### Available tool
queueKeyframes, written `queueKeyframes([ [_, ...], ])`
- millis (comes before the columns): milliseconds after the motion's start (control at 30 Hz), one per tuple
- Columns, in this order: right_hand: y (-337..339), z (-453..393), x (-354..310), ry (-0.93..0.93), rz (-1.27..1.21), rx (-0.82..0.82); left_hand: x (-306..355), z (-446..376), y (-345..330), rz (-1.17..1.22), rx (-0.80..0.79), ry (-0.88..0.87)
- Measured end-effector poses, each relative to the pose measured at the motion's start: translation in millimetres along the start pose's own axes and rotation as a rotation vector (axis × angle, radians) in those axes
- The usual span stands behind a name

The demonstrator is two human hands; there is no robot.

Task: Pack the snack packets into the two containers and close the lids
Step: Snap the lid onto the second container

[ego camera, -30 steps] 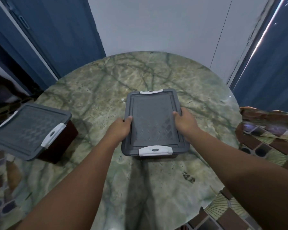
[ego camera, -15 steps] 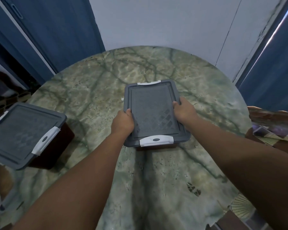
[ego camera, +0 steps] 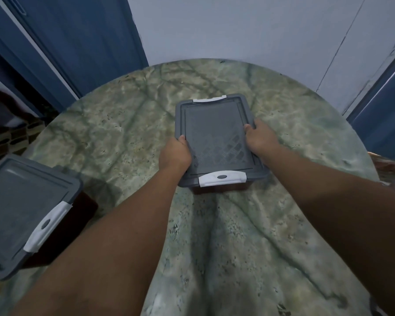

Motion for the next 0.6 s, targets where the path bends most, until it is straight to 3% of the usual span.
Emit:
queueKeyframes([
  [600, 5.8, -33.9, -15.2, 0.036, 0.117, 0.072, 12.0, -37.7, -4.7, 0.016, 0.021, 0.018],
])
Point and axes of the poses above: each hand's wrist, its own z-axis away from the middle knuckle, its own y-axis out of the back of the hand, x = y × z, the point moved 10 cm from there along -z, towards the middle knuckle
